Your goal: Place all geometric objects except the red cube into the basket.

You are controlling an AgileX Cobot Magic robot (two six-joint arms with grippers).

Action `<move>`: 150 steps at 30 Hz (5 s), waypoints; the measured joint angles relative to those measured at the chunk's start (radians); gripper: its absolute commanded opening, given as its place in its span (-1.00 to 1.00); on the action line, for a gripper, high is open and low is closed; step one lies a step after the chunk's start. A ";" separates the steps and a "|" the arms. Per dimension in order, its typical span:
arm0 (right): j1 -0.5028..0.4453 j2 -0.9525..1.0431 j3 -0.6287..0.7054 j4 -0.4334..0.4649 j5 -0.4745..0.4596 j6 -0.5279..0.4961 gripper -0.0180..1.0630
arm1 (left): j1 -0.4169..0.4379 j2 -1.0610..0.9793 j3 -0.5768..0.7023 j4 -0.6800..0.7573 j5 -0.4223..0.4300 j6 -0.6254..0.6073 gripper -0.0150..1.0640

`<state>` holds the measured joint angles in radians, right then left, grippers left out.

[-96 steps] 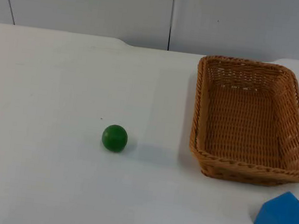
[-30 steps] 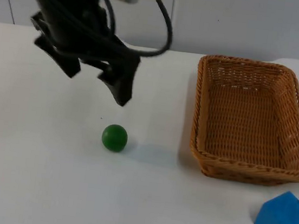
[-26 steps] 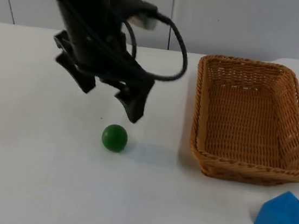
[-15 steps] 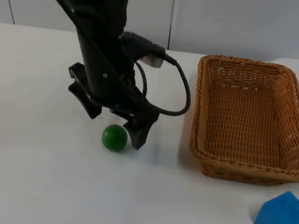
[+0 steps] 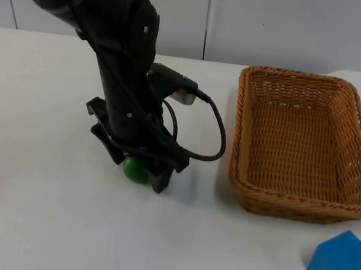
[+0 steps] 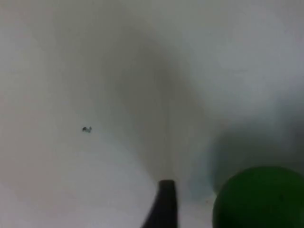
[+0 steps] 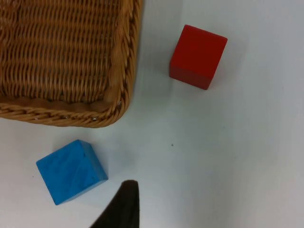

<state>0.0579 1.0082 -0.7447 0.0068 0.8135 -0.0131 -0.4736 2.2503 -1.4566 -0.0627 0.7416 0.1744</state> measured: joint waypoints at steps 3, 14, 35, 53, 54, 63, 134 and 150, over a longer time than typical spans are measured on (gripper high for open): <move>0.000 0.000 0.000 0.000 0.000 0.000 0.98 | 0.000 0.000 0.000 0.000 0.000 0.000 -0.24; 0.000 0.000 0.000 0.000 -0.001 0.000 0.98 | 0.000 -0.039 0.000 0.000 0.060 -0.059 -0.98; 0.000 0.000 0.000 0.000 -0.001 -0.004 0.98 | -0.046 -0.288 -0.136 -0.023 0.183 -0.027 -0.98; 0.000 0.000 0.000 0.000 -0.001 -0.004 0.98 | -0.220 0.214 -0.744 -0.029 0.274 -0.025 -0.98; 0.000 0.000 0.000 0.000 -0.001 -0.004 0.98 | -0.223 0.236 -0.761 -0.029 0.276 -0.025 -0.98; 0.000 0.000 0.000 0.000 -0.001 -0.004 0.98 | -0.246 0.329 -0.800 -0.027 0.274 -0.025 -0.94; 0.000 0.000 0.000 0.004 -0.003 0.000 0.98 | 0.205 -0.668 0.437 -0.125 0.076 -0.027 0.92; 0.000 0.000 0.000 0.016 -0.002 -0.002 0.98 | 0.439 -1.180 0.770 -0.169 0.129 -0.046 0.92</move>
<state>0.0579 1.0082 -0.7447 0.0225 0.8111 -0.0149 -0.0349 1.0703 -0.6862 -0.2316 0.8701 0.1289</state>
